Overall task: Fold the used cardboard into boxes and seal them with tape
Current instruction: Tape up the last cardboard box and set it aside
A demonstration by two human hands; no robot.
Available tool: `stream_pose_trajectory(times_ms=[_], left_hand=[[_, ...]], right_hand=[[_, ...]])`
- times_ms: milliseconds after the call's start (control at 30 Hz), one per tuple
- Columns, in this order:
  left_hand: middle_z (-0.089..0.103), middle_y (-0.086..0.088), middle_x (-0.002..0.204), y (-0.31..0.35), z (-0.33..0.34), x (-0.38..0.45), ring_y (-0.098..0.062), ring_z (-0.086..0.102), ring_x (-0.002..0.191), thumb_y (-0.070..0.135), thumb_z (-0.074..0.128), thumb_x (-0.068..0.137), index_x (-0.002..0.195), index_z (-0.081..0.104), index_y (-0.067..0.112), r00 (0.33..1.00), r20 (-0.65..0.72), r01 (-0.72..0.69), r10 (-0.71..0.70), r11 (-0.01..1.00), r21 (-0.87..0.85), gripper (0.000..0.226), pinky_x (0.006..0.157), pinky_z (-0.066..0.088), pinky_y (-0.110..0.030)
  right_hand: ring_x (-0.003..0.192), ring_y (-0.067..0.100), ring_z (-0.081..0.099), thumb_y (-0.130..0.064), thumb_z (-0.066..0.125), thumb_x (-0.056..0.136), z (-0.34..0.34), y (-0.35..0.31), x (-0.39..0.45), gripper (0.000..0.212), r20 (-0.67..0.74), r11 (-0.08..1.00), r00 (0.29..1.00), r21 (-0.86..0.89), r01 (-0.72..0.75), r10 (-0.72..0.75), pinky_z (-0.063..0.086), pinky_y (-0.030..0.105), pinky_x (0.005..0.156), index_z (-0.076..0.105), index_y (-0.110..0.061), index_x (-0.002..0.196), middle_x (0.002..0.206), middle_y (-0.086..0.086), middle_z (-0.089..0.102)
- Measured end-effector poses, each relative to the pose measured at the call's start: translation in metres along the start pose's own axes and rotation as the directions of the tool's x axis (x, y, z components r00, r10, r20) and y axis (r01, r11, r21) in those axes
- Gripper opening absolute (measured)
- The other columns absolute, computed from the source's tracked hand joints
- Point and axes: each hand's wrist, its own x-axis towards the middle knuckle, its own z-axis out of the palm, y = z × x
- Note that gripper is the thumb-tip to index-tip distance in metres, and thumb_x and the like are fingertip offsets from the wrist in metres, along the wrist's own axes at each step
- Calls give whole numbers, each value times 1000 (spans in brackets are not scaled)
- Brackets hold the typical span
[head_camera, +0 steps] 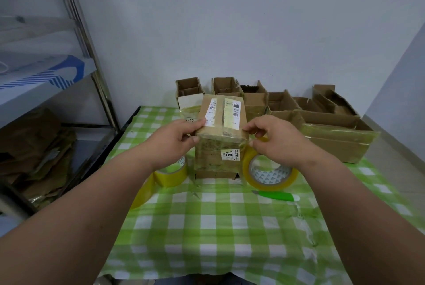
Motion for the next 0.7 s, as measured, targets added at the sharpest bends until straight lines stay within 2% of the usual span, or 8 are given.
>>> stream_pose_trajectory(times_ms=[100, 167, 267, 467, 600, 700], left_hand=[[55, 7, 116, -1, 3, -1, -5, 55, 92, 25, 56, 99, 144, 45, 38, 999, -34, -13, 14, 1000, 23, 48, 77, 38, -10], [56, 9, 117, -1, 5, -2, -3, 54, 93, 27, 59, 97, 144, 45, 38, 998, -55, -28, 29, 999, 34, 50, 81, 40, -13], [57, 10, 113, 0, 10, -3, -9, 57, 95, 27, 63, 95, 142, 48, 37, 995, -99, -32, 34, 999, 20, 50, 89, 45, -24], [59, 10, 104, 3, 16, 0, -9, 58, 90, 28, 64, 94, 137, 55, 36, 985, -175, -6, 6, 1000, 4, 45, 80, 41, -19], [59, 10, 103, 3, 18, -1, -3, 55, 85, 28, 65, 93, 135, 57, 36, 982, -189, -1, -7, 999, -42, 43, 71, 36, -6], [60, 10, 108, 3, 19, -3, -5, 57, 87, 27, 64, 94, 136, 55, 37, 986, -167, 0, -10, 998, -60, 45, 74, 38, -11]], right_hand=[[98, 9, 55, -19, 72, 87, 0, -4, 0, 28, 40, 1000, 999, 10, -2, 2, 49, 34, 92, 62, -30, 112, 109, -9, 55], [97, 11, 56, -21, 71, 88, 4, -7, 0, 28, 17, 1000, 1000, -28, -6, 7, 50, 38, 91, 61, -28, 114, 110, -6, 55], [98, 12, 55, -27, 68, 90, 10, -10, -1, 26, -50, 998, 998, -64, -26, 23, 51, 39, 89, 59, -30, 114, 109, -8, 54], [96, 19, 51, -27, 61, 93, 25, -13, -3, 16, -183, 979, 983, -200, -27, -10, 47, 36, 78, 52, -32, 105, 104, -6, 49], [97, 18, 52, -23, 63, 92, 22, -12, -4, 19, -133, 992, 991, -120, -27, 11, 49, 39, 81, 49, -34, 95, 112, -9, 45], [93, 17, 54, -15, 62, 86, 16, -10, -4, 18, -91, 999, 995, 16, -36, 37, 49, 41, 85, 58, -31, 94, 111, -7, 47]])
